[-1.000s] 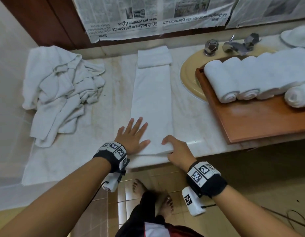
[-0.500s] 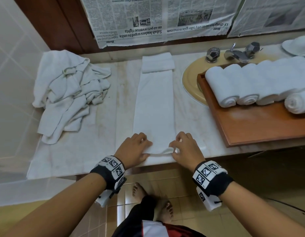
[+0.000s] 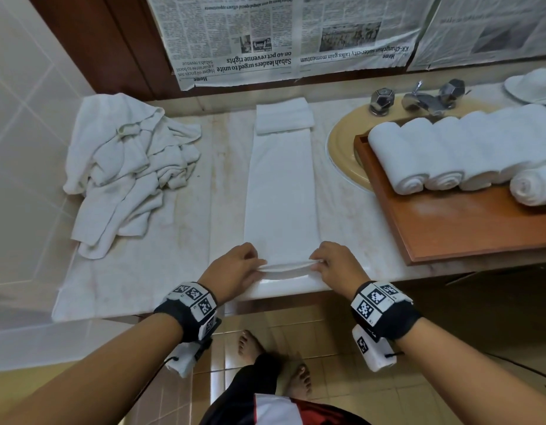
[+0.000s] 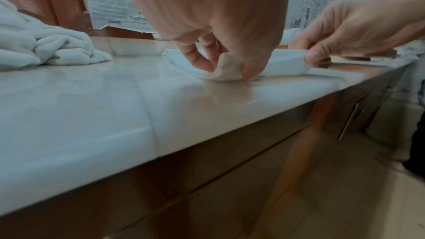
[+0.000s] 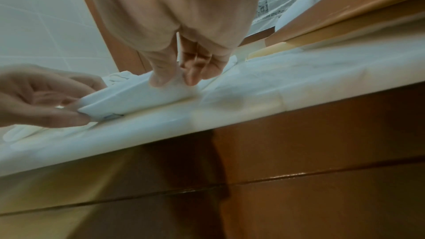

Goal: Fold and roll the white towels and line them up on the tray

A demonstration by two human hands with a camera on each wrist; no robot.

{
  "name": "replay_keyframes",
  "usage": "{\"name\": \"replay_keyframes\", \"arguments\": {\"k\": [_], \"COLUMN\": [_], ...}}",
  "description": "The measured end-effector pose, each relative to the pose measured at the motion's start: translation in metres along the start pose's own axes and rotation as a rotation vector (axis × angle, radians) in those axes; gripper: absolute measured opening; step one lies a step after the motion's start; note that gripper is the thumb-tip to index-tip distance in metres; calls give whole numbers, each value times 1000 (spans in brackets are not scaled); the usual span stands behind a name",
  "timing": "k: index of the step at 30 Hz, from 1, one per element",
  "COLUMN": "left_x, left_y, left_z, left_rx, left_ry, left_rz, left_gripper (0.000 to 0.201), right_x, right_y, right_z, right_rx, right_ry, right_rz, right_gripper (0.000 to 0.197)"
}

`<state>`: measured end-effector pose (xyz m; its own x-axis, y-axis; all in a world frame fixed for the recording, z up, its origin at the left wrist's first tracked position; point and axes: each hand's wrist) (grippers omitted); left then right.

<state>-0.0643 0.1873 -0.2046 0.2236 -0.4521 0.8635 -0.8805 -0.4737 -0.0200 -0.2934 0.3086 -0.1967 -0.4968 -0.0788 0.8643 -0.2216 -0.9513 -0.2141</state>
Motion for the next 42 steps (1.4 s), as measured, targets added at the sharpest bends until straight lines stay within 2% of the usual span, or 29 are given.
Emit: {"name": "replay_keyframes", "arguments": {"k": [1, 6, 10, 13, 15, 19, 22, 24, 26, 28, 31, 32, 34, 35, 37, 40, 42], "left_x": [1, 7, 7, 5, 4, 7, 6, 5, 4, 3, 7, 8, 13, 16, 22, 25, 26], "left_y": [2, 14, 25, 24, 19, 10, 6, 5, 6, 10, 16, 17, 22, 25, 33, 46, 56], "left_z": [-1, -7, -2, 6, 12, 14, 15, 18, 23, 25, 25, 25, 21, 19, 16, 15, 16], "left_rx": [55, 334, 395, 329, 203, -11, -27, -47, -77, -81, -61, -20, 129, 229, 401, 597, 689], "left_ry": [-52, -291, -294, -200, -113, 38, 11, -9, -6, 30, 40, 22, -55, -87, -160, -264, -271], "left_rz": [-6, -80, -106, -122, -161, -148, -120, -98, -95, -101, -116, -120, -89, -39, 22, 87, 122], "left_gripper": [36, 25, 19, 16, 10, 3, 29, 28, 15, 19, 14, 26, 47, 47, 29, 42, 40], "right_x": [3, 11, 6, -4, -8, -15, -15, -13, -14, -12, 2, 7, 15, 18, 21, 24, 25], "right_y": [1, 4, 10, 12, 11, 5, -1, 0, 2, 5, 11, 12, 14, 16, 22, 37, 45], "right_z": [-1, 0, 6, 7, 7, -1, -7, -12, -16, -15, -8, -5, 0, 2, 6, 12, 17], "right_rx": [-40, -240, -262, -126, -6, 242, 327, 354, 371, 364, 198, 111, -40, -109, -230, -328, -399], "right_ry": [47, 249, 150, -25, -96, -132, -137, -162, -195, -191, -103, -55, 99, 173, 242, 219, 206], "right_rz": [-6, -48, -109, -160, -186, -259, -229, -206, -197, -180, -115, -79, -48, -52, -49, 0, 33], "right_gripper": [15, 10, 7, 9, 10, 13, 16, 23, 26, 25, 20, 20, 17, 15, 10, 6, 10]}}
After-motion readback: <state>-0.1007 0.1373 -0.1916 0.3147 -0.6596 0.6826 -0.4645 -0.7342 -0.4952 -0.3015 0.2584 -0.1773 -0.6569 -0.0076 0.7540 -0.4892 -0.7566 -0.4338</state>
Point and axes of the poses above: each hand's wrist, its own y-axis towards the middle knuckle, its own x-axis out of the back of the hand, z = x × y, and after that the axes turned 8 degrees about -y, right-handed
